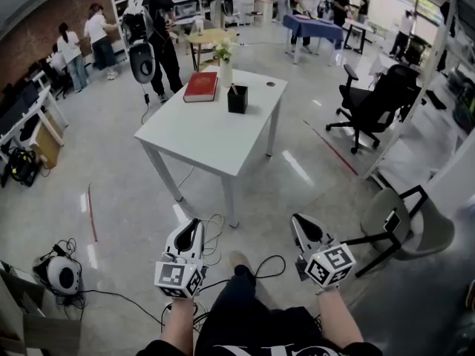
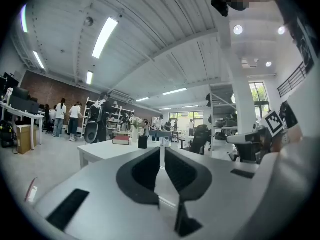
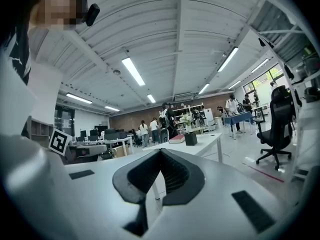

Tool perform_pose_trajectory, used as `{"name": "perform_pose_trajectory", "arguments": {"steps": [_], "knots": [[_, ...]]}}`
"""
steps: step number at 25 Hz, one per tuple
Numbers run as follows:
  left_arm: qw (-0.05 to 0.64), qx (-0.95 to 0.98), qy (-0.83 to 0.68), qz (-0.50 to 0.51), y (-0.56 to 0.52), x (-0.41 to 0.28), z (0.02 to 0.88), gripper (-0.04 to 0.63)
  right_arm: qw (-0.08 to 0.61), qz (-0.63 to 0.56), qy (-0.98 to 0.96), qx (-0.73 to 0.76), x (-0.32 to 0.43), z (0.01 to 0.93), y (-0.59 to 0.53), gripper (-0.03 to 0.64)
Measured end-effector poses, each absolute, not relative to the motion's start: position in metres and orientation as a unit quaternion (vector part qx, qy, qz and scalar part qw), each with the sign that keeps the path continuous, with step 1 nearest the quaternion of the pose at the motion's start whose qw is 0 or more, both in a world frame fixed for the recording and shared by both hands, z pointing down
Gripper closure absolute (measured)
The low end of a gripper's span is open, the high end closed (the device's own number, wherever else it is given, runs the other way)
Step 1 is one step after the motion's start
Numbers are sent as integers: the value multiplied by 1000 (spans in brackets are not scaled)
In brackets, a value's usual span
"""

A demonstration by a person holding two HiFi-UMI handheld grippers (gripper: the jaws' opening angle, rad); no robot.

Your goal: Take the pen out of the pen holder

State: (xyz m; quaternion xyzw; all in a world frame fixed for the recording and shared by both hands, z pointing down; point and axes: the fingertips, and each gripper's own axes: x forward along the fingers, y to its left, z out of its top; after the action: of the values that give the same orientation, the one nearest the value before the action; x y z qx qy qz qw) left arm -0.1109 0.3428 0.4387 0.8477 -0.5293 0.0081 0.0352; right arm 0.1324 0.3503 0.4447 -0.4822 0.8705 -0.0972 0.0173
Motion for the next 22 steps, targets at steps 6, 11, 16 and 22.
{"name": "perform_pose_trajectory", "arguments": {"steps": [6,11,16,22], "knots": [[38,851,-524,2,340,-110,433,563,25,-98,862,-496,136,443,349,579],[44,852,-521,8,334,-111,437,563,31,-114,861,-495,137,448,339,508],[51,853,-519,20,300,-112,445,563,30,-122,864,-488,132,455,311,488],[55,852,-520,8,240,-116,440,566,25,-123,865,-487,126,455,255,476]]}}
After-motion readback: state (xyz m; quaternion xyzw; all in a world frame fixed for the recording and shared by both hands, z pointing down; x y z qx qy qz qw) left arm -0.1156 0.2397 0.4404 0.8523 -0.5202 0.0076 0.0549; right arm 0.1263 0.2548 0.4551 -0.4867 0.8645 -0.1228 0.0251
